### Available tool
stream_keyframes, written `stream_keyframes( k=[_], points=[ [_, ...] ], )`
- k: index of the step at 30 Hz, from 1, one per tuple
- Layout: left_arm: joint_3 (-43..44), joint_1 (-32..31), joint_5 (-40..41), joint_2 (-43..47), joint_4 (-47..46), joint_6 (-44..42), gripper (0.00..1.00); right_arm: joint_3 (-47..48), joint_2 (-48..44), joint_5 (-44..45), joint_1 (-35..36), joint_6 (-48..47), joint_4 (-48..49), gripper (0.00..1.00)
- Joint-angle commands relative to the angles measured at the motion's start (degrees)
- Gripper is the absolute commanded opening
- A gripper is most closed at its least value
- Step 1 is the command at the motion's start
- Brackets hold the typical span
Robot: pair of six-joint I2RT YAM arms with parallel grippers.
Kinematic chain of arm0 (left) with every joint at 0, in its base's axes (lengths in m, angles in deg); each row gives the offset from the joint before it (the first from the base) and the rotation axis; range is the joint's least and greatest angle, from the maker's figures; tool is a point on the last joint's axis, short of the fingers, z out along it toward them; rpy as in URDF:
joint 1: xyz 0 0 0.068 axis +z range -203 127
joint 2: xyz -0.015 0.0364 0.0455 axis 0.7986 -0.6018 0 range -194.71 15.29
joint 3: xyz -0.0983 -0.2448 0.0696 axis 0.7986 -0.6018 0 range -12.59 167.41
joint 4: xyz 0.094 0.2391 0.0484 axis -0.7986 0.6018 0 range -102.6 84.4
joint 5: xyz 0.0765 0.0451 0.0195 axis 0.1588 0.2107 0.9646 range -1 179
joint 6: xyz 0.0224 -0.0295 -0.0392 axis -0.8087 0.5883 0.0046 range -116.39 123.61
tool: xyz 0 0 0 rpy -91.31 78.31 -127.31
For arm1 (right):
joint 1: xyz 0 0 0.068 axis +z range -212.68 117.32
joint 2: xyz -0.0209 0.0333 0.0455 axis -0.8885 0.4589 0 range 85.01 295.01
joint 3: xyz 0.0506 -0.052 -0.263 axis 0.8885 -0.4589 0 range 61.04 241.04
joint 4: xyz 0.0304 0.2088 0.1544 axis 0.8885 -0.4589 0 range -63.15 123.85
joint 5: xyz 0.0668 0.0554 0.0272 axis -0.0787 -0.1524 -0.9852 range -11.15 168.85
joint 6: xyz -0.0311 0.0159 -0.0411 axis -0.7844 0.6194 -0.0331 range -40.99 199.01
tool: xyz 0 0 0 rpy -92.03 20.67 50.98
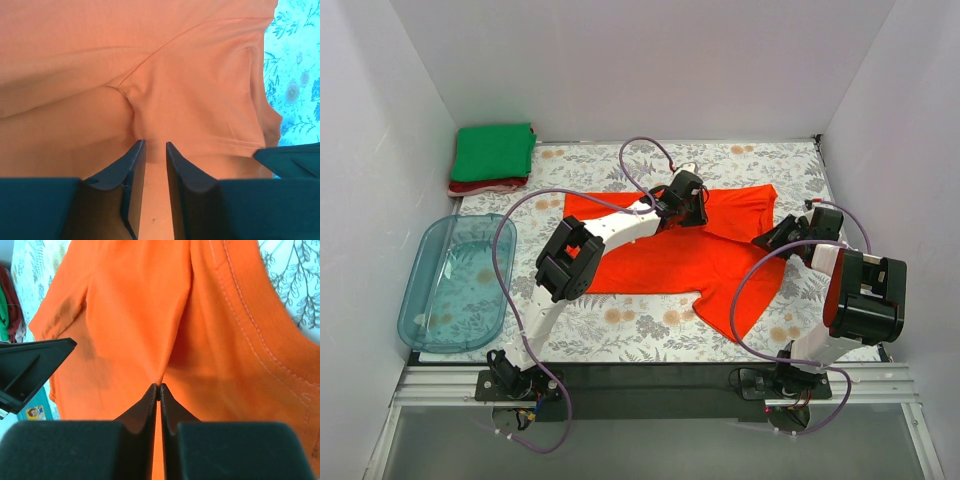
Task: Fold and stack the t-shirts
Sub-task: Fold the tshirt
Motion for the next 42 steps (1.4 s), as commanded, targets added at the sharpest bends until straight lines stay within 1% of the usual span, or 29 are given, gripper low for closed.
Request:
stream_keyframes(
  k=[1,2,3,5,6,8,9,10,13,15,18,19,20,21,23,32,36,42],
  points=[
    [1.4,0.0,0.6,2.4,1.7,0.8,0.26,2.1,0.7,0.5,-0.3,-1.8,-2.1,0.13],
    [1.3,0.1,0.6,2.4,1.7,1.3,0.33,2.0,0.6,0.5,-0.3,-2.0,-2.3,0.14],
    [0.9,0.1,0.6,2.5,1.7,1.6,0.36,1.9,0.4,0.7,-0.3,-2.1,-2.3,0.20],
    [0.3,0.0,0.7,3.1,1.7,2.0,0.41,1.9,-0.1,1.7,-0.4,-2.6,-2.7,0.24],
    [0.0,0.0,1.2,3.5,1.7,2.4,0.42,2.0,-0.9,2.1,-0.3,-2.7,-3.2,0.27],
    [-0.7,0.1,2.1,4.1,1.6,2.4,0.45,2.2,-1.8,4.0,-0.3,-3.7,-4.0,0.29],
    [-1.0,0.1,3.1,4.8,1.6,2.5,0.48,2.5,-2.6,4.8,-0.3,-4.0,-4.1,0.31],
    [-1.5,0.2,3.4,5.2,1.5,2.6,0.49,2.6,-3.0,6.1,-0.4,-4.1,-4.3,0.32],
    [-2.6,1.0,3.4,6.8,1.5,3.3,0.49,3.5,-3.7,6.0,-0.3,-5.2,-4.3,0.33],
    [-3.1,1.6,2.8,7.2,1.3,3.4,0.49,4.2,-2.3,4.9,-0.4,-5.4,-4.3,0.35],
    [-2.6,1.7,-0.5,6.4,1.2,4.3,0.49,4.8,-0.3,3.3,-0.3,-4.4,-3.6,0.38],
    [-2.2,1.7,-3.1,5.5,0.9,4.8,0.49,4.9,0.1,2.6,-0.3,-4.1,-3.5,0.38],
    [-1.9,1.7,-3.4,5.1,0.6,5.9,0.49,5.1,0.8,2.3,-0.4,-3.9,-3.4,0.38],
    [-1.5,1.7,-6.1,4.6,0.4,6.3,0.49,5.1,1.0,2.0,-0.3,-3.7,-2.9,0.38],
    [-0.8,1.7,-7.7,3.0,0.3,7.3,0.49,4.5,1.3,1.2,-0.3,-3.0,-2.3,0.38],
    [0.8,1.7,-9.4,0.2,-0.5,8.2,0.46,1.9,2.5,-0.1,-0.3,-0.1,1.6,0.43],
    [1.5,1.7,-9.4,-0.8,-0.4,8.2,0.43,1.3,3.4,-0.4,-0.3,0.7,2.4,0.43],
    [2.2,1.7,-9.4,-2.1,-0.4,8.2,0.41,0.6,4.5,-0.7,-0.3,1.6,3.8,0.43]
  ],
)
